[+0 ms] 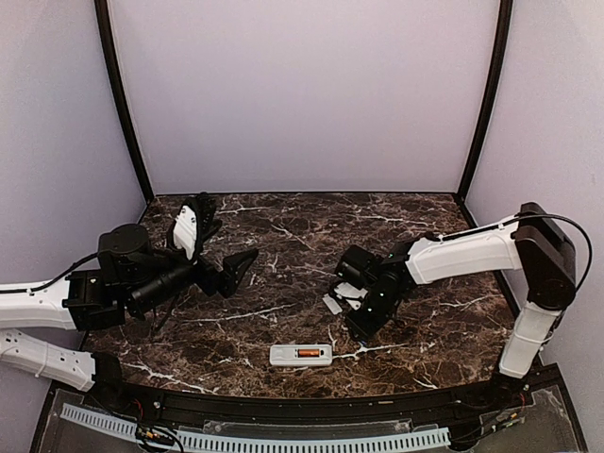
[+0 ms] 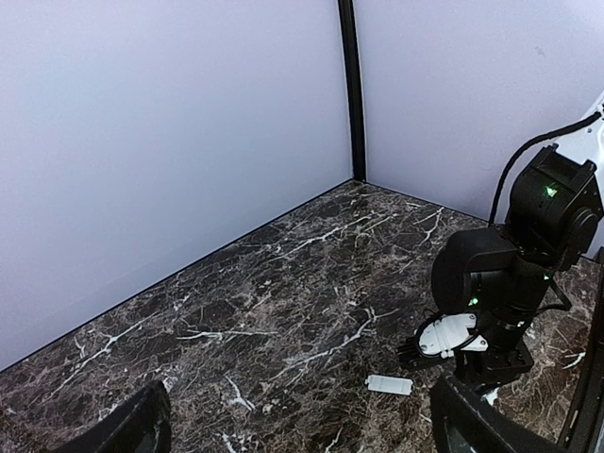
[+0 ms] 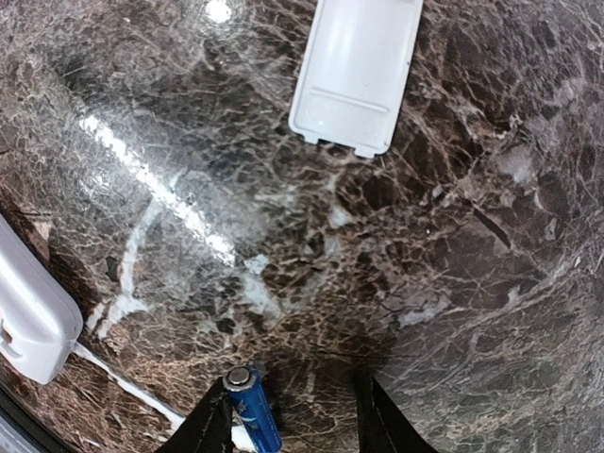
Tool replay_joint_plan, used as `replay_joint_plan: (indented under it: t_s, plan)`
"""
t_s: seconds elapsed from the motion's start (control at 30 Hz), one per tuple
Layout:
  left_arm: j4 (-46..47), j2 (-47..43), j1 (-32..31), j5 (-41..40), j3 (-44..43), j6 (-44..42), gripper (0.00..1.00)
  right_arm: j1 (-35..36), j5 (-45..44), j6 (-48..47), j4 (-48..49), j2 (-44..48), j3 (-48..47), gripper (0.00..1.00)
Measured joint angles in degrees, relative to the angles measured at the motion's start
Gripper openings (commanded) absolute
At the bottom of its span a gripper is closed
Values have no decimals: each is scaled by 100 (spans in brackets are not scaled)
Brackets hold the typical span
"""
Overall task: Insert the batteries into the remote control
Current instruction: Place the battery at the center of the board.
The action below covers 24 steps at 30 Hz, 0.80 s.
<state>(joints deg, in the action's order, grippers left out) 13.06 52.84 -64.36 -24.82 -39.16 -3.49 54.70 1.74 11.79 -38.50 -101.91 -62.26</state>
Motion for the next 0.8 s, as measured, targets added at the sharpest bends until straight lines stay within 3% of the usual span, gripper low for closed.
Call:
replay_joint_plan:
  t_s: [0.2, 0.4, 0.8]
  plan:
    - [-7, 0, 81, 103, 0, -20, 95, 175, -133, 245, 162, 133, 201, 42]
    - [-9, 0, 127, 181, 0, -15, 95, 221, -153, 365, 254, 175, 234, 56]
    - [-127, -74, 186, 254, 0, 9, 95, 214, -107, 201, 313, 308, 258, 55]
